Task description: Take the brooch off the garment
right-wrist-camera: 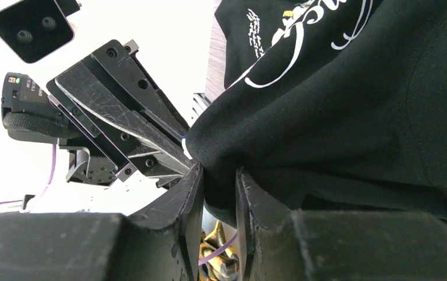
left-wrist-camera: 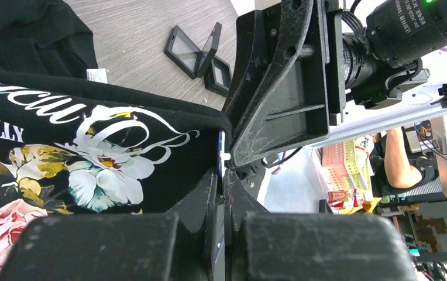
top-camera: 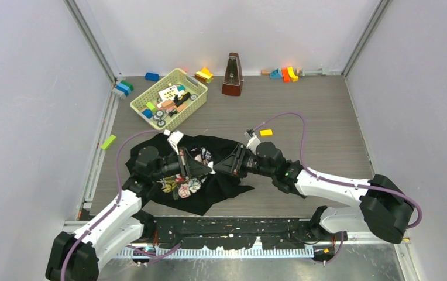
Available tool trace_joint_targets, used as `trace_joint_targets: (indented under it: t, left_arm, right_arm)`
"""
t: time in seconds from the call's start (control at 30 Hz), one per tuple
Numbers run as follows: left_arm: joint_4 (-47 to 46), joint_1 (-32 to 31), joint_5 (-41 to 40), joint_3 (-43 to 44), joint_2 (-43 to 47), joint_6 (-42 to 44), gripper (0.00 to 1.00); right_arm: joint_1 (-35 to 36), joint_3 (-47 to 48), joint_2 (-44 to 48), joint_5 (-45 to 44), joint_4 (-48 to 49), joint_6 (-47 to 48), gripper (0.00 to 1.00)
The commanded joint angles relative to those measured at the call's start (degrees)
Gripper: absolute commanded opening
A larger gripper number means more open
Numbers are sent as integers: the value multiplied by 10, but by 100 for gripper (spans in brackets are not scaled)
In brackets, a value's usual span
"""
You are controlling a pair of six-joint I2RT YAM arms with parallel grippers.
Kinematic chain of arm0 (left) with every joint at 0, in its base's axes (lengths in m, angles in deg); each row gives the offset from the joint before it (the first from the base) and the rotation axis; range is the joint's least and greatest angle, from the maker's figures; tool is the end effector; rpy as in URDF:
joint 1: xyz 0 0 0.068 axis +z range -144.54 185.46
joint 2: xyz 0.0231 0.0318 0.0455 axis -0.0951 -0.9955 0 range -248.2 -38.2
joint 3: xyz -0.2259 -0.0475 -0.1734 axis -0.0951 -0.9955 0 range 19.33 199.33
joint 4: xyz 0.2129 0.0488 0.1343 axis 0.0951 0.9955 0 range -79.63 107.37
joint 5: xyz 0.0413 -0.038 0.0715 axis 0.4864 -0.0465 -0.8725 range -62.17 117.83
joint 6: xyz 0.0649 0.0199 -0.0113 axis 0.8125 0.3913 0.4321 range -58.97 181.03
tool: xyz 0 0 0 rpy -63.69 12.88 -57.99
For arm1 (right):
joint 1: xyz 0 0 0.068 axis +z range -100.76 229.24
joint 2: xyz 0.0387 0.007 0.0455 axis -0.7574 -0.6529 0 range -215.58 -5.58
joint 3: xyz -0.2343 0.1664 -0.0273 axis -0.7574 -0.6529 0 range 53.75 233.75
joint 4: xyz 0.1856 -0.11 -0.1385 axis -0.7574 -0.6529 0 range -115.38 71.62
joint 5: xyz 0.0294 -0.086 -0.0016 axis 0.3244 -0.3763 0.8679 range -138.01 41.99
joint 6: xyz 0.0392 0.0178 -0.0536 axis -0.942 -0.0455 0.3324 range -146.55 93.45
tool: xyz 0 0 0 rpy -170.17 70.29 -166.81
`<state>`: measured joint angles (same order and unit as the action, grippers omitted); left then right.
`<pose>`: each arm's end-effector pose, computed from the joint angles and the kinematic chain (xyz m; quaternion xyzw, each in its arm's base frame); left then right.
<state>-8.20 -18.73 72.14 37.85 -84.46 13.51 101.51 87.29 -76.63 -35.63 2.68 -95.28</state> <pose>0.1469 -0.1085 0.2396 0.0968 0.7400 -0.5845 0.3185 0.1610 0.2275 0.2441 0.0502 0.7974 0.5605 0.2179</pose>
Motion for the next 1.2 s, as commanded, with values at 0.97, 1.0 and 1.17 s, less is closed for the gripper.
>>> trace_joint_targets:
  t: [0.97,1.0,1.17]
  left_arm:
    - [215,-22,-21,99,-17,125,0]
    - [218,-22,-24,100,-16,126,0]
    - [285,-22,-71,122,-3,147,0]
  right_arm:
    - [3,37,90,17,-126,111,9]
    - [3,44,85,18,-131,112,19]
    - [6,50,64,4,-168,144,48]
